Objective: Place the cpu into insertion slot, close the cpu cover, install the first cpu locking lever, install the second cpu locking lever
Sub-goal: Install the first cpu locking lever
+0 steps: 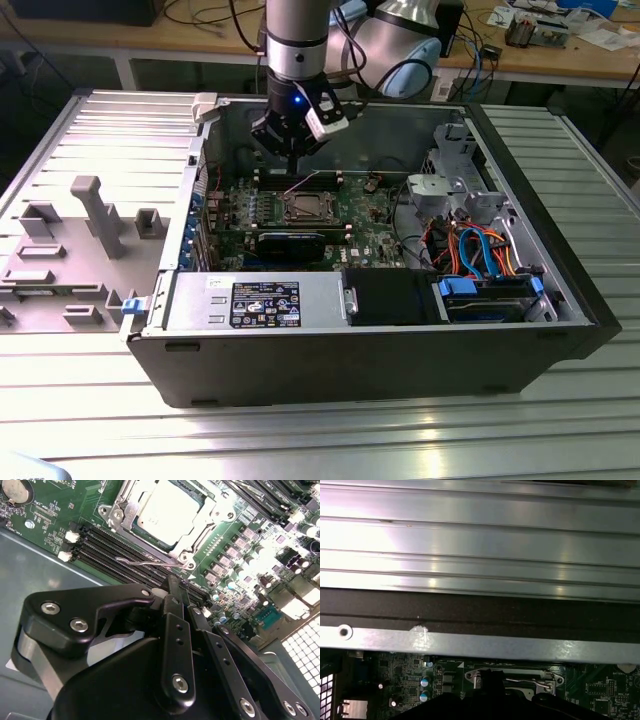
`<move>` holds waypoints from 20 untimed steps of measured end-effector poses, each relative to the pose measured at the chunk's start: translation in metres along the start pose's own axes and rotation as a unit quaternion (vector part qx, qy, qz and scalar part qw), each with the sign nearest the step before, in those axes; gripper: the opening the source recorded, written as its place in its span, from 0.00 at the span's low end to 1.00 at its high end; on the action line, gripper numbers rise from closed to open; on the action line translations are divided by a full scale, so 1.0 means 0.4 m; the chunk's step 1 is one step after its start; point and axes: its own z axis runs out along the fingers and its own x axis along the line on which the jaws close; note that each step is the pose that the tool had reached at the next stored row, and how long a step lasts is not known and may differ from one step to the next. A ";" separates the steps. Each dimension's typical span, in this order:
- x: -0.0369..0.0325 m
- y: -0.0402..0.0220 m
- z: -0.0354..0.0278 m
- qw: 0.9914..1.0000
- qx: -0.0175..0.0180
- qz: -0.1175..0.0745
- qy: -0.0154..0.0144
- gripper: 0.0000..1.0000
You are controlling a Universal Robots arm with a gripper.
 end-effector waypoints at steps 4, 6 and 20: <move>-0.001 0.000 0.002 1.000 0.000 0.000 0.000 0.11; -0.002 0.000 0.002 1.000 0.000 0.000 0.000 0.11; -0.010 0.000 0.010 1.000 0.000 0.000 0.000 0.11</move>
